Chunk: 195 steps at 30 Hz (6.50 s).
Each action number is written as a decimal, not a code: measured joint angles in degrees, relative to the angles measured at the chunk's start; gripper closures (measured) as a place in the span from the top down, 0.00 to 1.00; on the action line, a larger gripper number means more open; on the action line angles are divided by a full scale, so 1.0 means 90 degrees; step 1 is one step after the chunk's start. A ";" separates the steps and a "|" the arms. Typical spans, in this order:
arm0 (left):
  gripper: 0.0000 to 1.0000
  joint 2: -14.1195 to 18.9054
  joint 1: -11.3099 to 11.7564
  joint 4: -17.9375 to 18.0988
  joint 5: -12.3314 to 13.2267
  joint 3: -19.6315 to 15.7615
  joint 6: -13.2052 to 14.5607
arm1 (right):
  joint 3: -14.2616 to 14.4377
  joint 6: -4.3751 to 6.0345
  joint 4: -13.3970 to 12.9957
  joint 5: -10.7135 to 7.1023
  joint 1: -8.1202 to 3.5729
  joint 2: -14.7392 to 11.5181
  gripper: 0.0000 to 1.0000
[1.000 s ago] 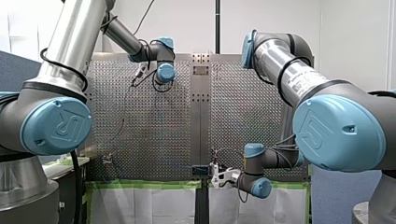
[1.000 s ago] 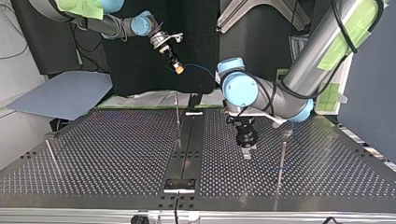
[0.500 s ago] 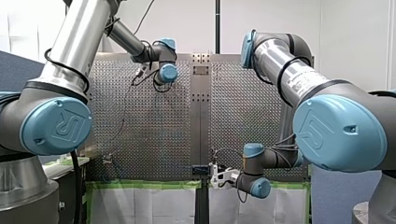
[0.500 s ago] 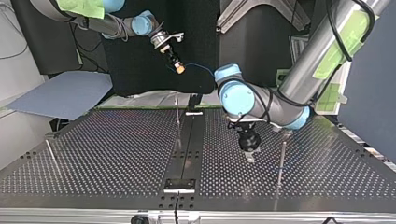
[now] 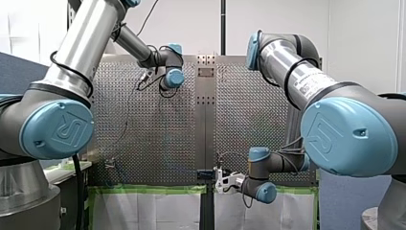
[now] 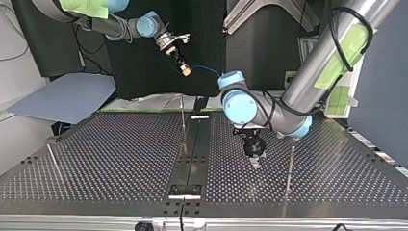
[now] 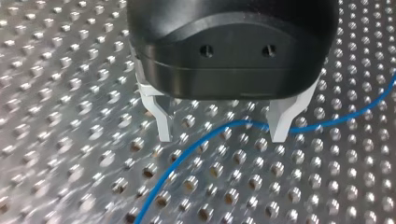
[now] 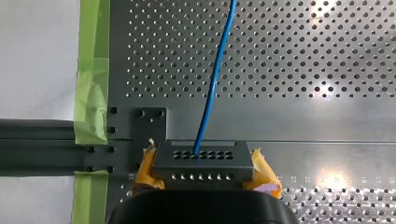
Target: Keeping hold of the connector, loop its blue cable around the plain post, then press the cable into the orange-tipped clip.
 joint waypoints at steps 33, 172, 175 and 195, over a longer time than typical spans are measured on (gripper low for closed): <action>1.00 -0.0649 0.0168 0.0195 -0.0381 0.0088 0.0315 | -0.0003 -0.0022 0.0016 -0.0004 0.0073 0.0002 0.00; 1.00 -0.3605 -0.0197 -0.0901 0.0237 -0.0449 -0.0333 | -0.0115 -0.0089 0.0243 0.0245 0.0080 -0.0001 0.00; 1.00 -0.3631 -0.0166 -0.0889 0.0414 -0.0453 -0.0507 | -0.0115 -0.0089 0.0244 0.0244 0.0082 -0.0001 0.00; 1.00 -0.3640 0.0034 -0.0557 0.1752 -0.0457 -0.1843 | -0.0146 -0.0117 0.0245 0.0340 0.0059 0.0000 0.00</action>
